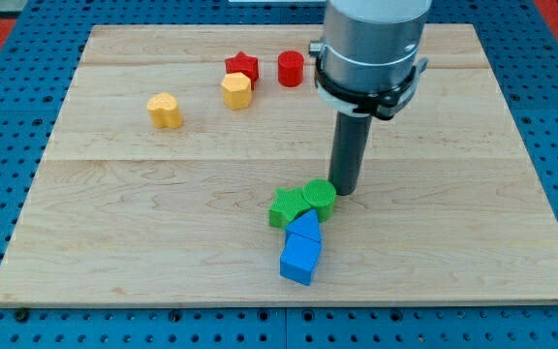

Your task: Place the yellow heart to the left of the yellow hexagon

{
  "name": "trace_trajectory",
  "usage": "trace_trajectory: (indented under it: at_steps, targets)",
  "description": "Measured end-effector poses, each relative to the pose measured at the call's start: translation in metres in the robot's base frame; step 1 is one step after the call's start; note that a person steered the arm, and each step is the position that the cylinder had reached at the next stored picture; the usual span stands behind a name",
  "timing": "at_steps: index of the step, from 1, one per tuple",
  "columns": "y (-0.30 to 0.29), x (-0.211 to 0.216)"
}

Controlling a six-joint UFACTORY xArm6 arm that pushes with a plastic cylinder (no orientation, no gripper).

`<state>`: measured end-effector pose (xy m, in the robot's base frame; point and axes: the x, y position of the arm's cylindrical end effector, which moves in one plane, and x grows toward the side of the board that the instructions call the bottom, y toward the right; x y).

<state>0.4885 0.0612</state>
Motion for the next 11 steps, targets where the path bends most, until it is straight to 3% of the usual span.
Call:
trace_trajectory:
  at_steps: [1,2,3,5,9,10,11]
  targets:
    - [-0.043,-0.023]
    - [-0.122,0.02]
    - [-0.199,0.021]
    - [-0.208,-0.08]
    - [-0.243,-0.141]
    - [-0.171,-0.183]
    - [-0.183,-0.17]
